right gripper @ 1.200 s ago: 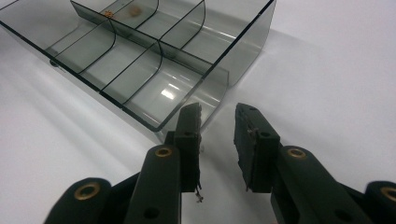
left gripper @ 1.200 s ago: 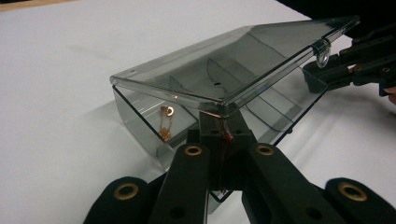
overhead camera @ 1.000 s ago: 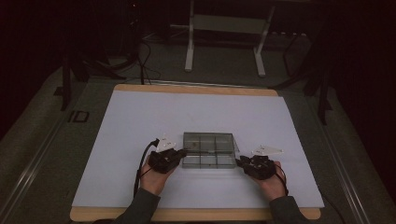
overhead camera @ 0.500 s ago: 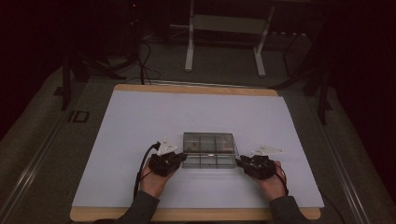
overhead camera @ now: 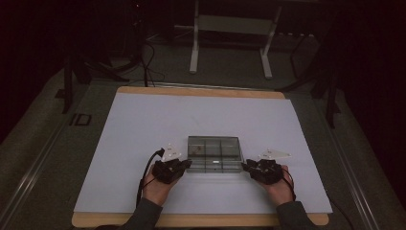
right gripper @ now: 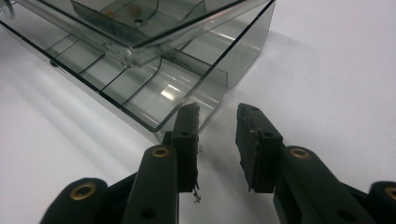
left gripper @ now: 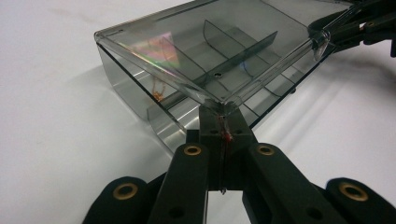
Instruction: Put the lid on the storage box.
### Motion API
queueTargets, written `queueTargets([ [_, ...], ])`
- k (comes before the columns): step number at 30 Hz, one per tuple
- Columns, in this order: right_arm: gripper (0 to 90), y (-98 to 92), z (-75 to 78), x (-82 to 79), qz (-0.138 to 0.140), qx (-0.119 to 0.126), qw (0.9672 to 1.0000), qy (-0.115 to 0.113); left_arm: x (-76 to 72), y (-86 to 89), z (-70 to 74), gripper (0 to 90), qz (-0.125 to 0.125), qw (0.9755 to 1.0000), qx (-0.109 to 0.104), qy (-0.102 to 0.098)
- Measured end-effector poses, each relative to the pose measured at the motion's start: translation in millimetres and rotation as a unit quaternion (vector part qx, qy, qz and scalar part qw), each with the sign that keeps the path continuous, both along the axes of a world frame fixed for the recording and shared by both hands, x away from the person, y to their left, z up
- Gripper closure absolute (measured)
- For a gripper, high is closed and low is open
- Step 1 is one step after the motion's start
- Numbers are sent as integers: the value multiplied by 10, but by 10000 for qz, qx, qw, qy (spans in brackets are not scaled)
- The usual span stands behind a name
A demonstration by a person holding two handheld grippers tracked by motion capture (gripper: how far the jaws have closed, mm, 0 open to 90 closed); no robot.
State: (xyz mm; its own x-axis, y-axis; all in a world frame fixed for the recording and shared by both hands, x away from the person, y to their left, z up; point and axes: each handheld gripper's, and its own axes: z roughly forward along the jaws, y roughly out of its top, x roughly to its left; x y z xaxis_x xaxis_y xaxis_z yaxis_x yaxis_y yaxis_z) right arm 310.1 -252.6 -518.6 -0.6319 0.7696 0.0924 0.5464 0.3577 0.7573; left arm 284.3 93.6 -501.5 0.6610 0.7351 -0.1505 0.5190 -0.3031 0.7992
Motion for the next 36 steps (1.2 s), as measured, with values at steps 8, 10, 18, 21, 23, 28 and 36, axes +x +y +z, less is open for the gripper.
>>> queueTargets([
  [8,694,-2,1,1,7,3,10000,2,-20,4,-33,895,20,10000,21,33],
  [10,694,-2,1,2,9,1,10000,-3,-24,7,-32,895,16,10000,26,33],
  [18,690,-4,1,4,5,7,10000,8,-58,24,-35,894,-18,10000,11,20],
  [21,690,-5,1,4,7,8,10000,8,-67,40,-38,894,-33,10000,-16,34],
  [23,689,-6,0,5,8,12,10000,8,-73,51,-42,894,-44,10000,-44,45],
  [28,689,-7,-1,7,10,14,10000,7,-91,62,-62,893,-71,9999,8,71],
  [36,688,-8,-1,8,9,19,10000,11,-110,61,-95,893,-122,9998,77,131],
])
